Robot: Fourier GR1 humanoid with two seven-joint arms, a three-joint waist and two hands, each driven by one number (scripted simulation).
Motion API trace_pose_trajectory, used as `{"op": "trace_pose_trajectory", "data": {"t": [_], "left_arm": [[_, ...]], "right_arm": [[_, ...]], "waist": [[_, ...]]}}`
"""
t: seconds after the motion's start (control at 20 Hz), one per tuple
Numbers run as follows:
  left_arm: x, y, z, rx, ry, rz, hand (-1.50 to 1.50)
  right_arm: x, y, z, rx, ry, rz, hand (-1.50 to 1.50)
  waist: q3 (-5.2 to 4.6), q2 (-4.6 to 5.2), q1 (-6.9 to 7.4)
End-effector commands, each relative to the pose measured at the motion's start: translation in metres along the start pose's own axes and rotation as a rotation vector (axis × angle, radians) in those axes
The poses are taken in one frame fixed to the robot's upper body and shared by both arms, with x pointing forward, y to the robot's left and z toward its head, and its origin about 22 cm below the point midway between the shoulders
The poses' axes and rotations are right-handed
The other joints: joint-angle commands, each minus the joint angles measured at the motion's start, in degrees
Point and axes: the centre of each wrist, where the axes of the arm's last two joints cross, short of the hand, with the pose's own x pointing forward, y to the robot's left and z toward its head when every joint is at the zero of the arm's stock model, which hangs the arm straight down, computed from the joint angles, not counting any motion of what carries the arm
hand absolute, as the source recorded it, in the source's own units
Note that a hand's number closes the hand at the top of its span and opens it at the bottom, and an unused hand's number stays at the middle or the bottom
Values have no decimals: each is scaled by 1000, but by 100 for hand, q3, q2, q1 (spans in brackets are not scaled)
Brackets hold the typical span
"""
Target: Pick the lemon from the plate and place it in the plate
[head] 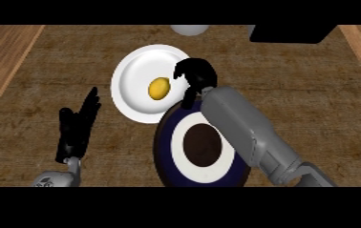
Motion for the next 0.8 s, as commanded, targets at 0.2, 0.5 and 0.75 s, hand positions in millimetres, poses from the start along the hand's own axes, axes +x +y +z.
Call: {"op": "trace_pose_trajectory", "data": {"t": [0.2,0.5,0.75], "left_arm": [[1,-8,3,9,12,0,0],[-2,1,7,19,18,-6,0],[11,4,3,22,21,8,0]], "right_arm": [[-1,-17,6,-132,-273,-364,-150],[-39,-43,8,-219,-316,-732,-150],[-77,-29,17,-156,-332,-811,-150]], "waist": [[12,-34,-62],[8,-35,-122],[3,-41,-128]]}}
